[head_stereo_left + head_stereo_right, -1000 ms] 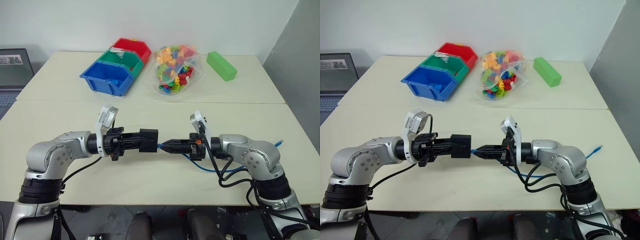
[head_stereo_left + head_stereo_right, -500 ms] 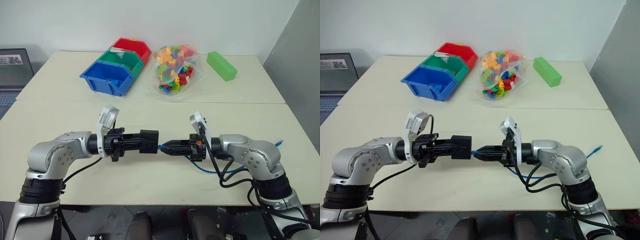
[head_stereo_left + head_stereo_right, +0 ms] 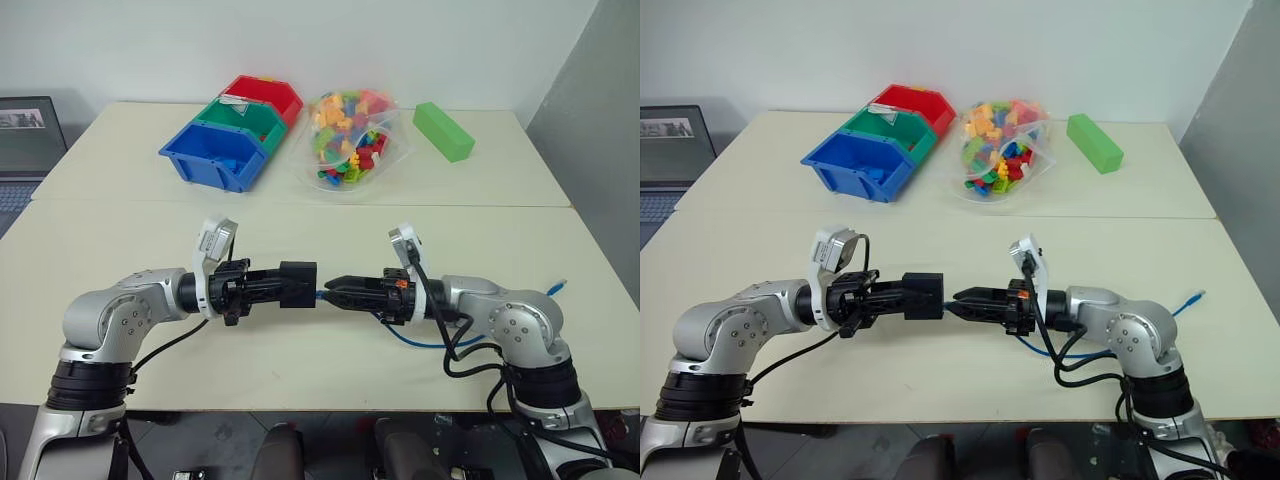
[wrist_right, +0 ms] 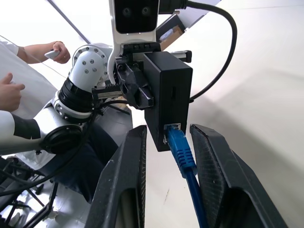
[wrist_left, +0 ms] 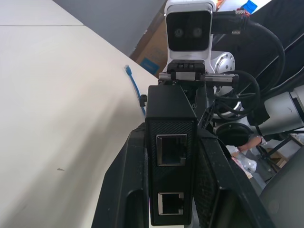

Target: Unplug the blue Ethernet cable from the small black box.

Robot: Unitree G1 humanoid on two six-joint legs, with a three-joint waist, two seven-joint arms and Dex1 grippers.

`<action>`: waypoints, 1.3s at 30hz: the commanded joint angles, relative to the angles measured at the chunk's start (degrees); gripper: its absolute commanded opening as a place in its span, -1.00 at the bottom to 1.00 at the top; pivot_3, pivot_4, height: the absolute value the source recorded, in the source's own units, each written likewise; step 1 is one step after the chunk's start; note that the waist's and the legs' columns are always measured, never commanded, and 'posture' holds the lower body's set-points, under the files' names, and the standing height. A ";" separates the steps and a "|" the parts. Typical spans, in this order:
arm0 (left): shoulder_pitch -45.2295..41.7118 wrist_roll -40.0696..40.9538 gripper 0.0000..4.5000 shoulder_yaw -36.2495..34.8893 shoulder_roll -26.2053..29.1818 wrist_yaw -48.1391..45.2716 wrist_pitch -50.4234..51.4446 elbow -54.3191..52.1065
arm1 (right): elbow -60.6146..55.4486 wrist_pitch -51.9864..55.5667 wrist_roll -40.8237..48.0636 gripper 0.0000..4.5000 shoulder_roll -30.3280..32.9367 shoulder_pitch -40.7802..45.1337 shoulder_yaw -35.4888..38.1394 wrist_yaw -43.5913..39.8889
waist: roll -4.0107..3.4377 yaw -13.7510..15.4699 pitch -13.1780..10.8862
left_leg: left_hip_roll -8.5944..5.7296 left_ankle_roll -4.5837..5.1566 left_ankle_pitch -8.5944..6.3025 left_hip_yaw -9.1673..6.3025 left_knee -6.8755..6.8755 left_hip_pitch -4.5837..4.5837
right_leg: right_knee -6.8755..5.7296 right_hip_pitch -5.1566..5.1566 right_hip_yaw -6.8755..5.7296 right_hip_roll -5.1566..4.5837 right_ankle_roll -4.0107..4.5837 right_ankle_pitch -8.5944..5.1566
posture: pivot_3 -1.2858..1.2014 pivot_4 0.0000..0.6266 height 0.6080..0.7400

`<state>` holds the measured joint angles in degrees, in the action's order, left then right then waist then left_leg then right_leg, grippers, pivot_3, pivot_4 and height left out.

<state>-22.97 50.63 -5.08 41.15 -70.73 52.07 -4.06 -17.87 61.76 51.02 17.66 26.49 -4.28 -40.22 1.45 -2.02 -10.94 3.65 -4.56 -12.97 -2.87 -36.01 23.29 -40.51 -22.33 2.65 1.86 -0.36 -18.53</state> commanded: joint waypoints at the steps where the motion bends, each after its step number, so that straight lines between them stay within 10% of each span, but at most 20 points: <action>1: -0.82 1.42 -0.65 -1.68 -0.43 -0.04 -0.24 -0.81 | -2.64 -0.05 1.46 -0.33 0.47 -0.26 0.00 -0.15 | 0.00 0.00 0.00 | 0.00 0.00 0.00 0.00 0.00 0.01 | 0.00 0.00 0.00 0.00 0.00 0.00 | 0.03 -0.52 1.00; 29: -1.00 2.23 -0.65 -1.47 -0.96 0.58 0.10 -1.69 | -1.16 0.28 2.53 -0.33 -0.25 0.37 -0.33 -0.29 | 0.00 0.01 0.00 | 0.00 0.00 0.00 -0.02 0.01 0.05 | 0.09 -0.01 -0.01 0.00 0.00 0.00 | 0.03 -0.52 1.00; 39: -0.64 2.41 -0.65 -1.43 -0.73 0.36 0.39 -2.14 | -1.19 0.54 3.64 -0.96 0.31 0.45 -0.59 -0.83 | 0.00 0.02 0.00 | 0.01 0.00 0.00 -0.02 0.01 0.06 | 0.11 -0.01 -0.01 0.00 0.00 0.00 | 0.03 -0.52 1.00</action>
<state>-23.16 52.07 -5.18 40.29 -70.67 52.50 -4.27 -17.64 62.04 52.52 18.04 25.99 -5.47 -39.94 1.45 -2.00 -10.94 3.66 -4.55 -12.97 -2.89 -36.00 23.35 -40.40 -22.33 2.63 1.86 -0.36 -18.53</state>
